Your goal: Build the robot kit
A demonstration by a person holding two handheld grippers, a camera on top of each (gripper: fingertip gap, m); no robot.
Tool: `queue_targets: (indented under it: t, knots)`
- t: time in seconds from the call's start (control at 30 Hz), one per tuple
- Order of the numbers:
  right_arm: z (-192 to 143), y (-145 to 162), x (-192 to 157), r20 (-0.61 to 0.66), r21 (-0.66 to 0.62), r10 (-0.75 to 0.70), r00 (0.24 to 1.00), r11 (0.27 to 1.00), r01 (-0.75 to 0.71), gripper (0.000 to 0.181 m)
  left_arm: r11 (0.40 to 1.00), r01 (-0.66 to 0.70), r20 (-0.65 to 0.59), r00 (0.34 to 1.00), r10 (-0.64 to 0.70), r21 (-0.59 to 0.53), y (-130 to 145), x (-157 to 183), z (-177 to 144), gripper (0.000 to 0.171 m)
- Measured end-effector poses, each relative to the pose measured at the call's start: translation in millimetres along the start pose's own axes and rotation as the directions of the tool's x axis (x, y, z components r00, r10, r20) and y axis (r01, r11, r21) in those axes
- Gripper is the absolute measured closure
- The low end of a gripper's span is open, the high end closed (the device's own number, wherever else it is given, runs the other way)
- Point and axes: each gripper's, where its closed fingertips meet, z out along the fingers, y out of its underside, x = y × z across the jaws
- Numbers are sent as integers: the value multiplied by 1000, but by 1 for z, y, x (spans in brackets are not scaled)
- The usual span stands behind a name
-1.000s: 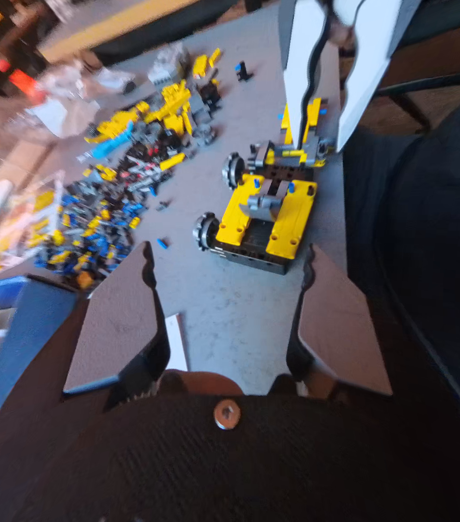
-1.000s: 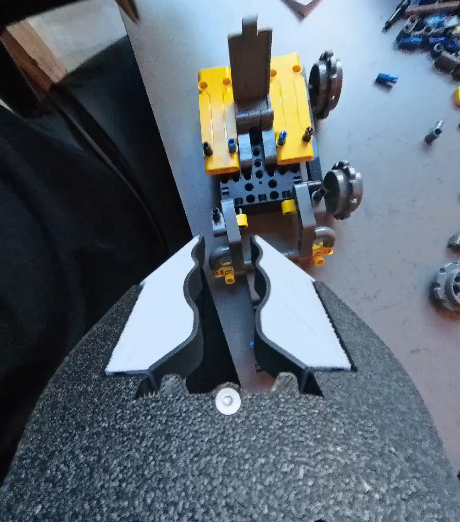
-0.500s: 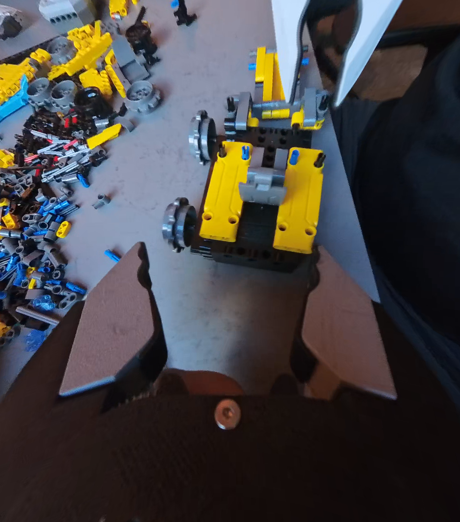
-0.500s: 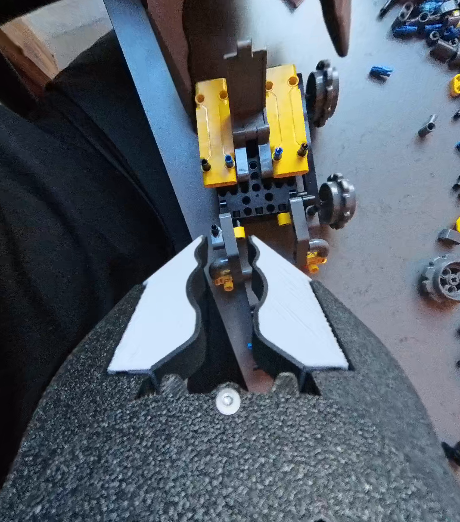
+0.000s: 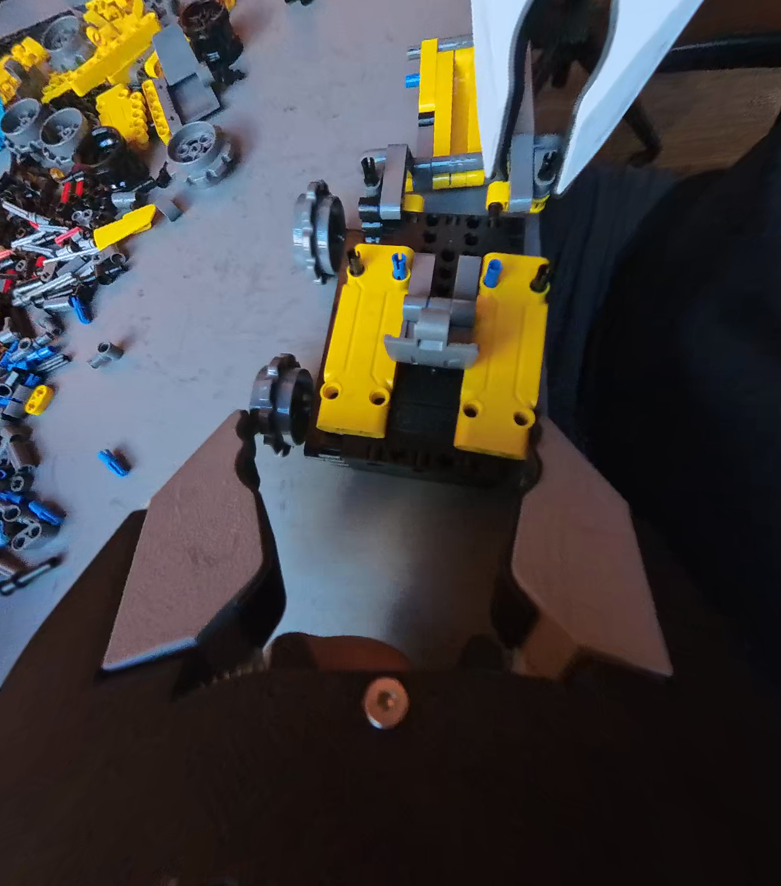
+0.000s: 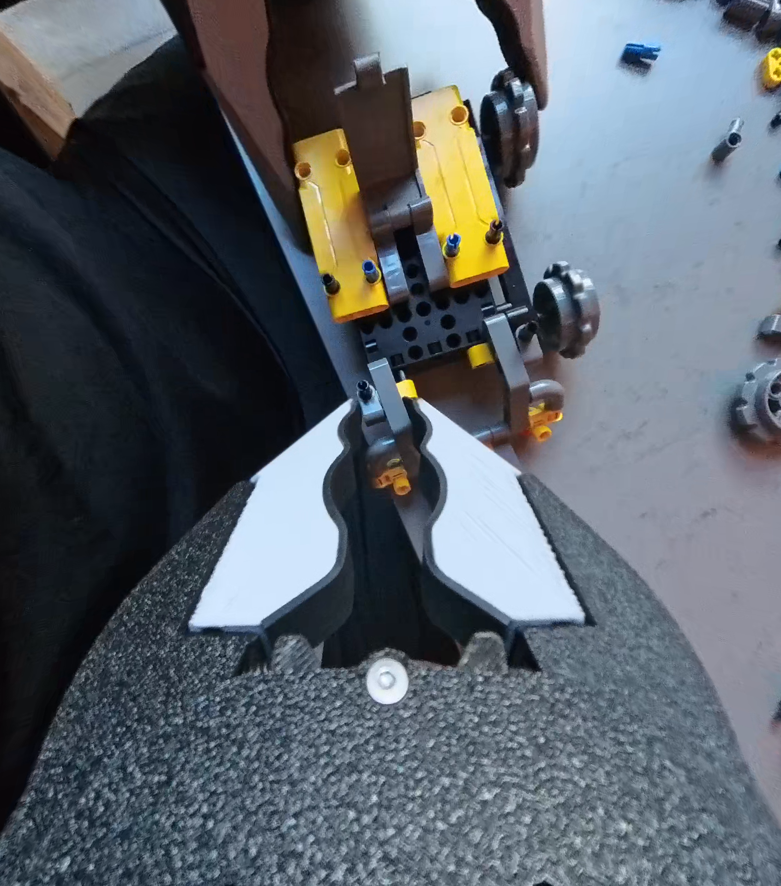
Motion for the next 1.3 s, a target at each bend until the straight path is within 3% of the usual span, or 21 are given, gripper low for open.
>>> queue_targets:
  t: [0.27,0.53,0.7,0.87,0.97,1.3]
  knots:
    - [-8,14,-11,-53,17,66,996,998,-65,160,998,-54,-51,997,55,19,-9,9,8,64]
    - [-4,18,-16,54,67,182,982,980,-185,159,997,-69,-56,996,70,25,-10,10,8,65]
    - [-3,18,-16,104,62,118,988,990,-125,161,997,-70,-58,996,71,27,-10,10,9,65]
    - [0,17,-19,307,93,176,935,973,-213,160,997,-66,-58,996,68,27,-9,10,9,64]
    - [1,16,-18,274,132,117,955,979,-158,160,997,-68,-54,996,69,27,-10,10,9,64]
    - [0,12,-18,354,204,55,934,970,-135,163,990,-130,2,992,130,47,-15,15,9,67]
